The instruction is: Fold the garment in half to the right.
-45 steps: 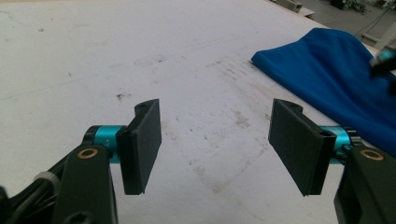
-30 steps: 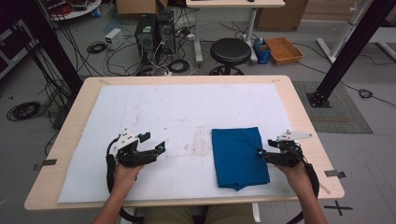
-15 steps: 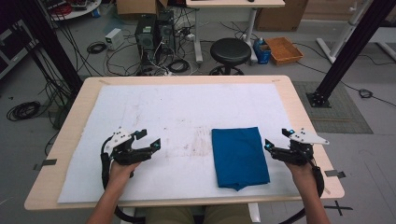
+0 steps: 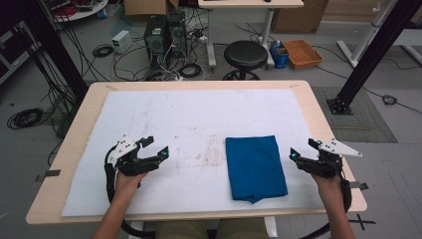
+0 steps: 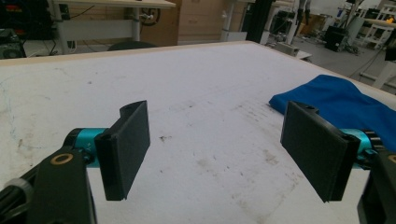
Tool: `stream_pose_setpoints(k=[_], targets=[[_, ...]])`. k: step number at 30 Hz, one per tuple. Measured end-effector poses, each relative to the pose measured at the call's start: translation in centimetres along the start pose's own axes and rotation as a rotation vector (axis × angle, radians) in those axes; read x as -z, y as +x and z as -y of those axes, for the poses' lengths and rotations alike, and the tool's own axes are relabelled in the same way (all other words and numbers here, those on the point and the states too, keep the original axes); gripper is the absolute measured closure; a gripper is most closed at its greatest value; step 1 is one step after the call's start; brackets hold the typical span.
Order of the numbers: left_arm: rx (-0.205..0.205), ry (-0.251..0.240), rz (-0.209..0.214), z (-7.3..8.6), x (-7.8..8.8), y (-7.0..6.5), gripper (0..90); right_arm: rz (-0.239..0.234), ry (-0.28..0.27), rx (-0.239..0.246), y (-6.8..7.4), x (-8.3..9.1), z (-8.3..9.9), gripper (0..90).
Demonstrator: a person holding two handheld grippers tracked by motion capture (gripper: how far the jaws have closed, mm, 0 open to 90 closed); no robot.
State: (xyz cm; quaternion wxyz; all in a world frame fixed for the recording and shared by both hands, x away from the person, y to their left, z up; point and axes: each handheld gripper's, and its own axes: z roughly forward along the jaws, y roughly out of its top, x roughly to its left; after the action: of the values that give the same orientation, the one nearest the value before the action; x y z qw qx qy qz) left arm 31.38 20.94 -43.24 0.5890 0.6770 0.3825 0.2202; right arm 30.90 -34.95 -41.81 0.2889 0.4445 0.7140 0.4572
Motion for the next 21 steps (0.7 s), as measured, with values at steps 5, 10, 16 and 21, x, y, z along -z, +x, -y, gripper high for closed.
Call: stream_pose_setpoints(k=[5, 10, 16, 21], targets=[[-0.019, -0.012, 0.013, 0.06, 0.13, -0.3, 24.1, 0.005, -0.004, 0.003, 0.17, 0.24, -0.06, 20.8], [-0.02, -0.025, 0.016, 0.0, 0.33, -0.13, 24.0, 0.003, -0.004, 0.007, 0.37, 0.23, -0.02, 20.8], [-0.019, -0.019, 0.013, 0.03, 0.28, 0.13, 24.1, 0.002, 0.004, -0.001, 0.19, 0.1, 0.23, 20.8], [-0.021, -0.019, 0.012, 0.07, 0.25, 0.08, 24.1, 0.006, 0.005, -0.016, 0.02, 0.13, 0.37, 20.8]])
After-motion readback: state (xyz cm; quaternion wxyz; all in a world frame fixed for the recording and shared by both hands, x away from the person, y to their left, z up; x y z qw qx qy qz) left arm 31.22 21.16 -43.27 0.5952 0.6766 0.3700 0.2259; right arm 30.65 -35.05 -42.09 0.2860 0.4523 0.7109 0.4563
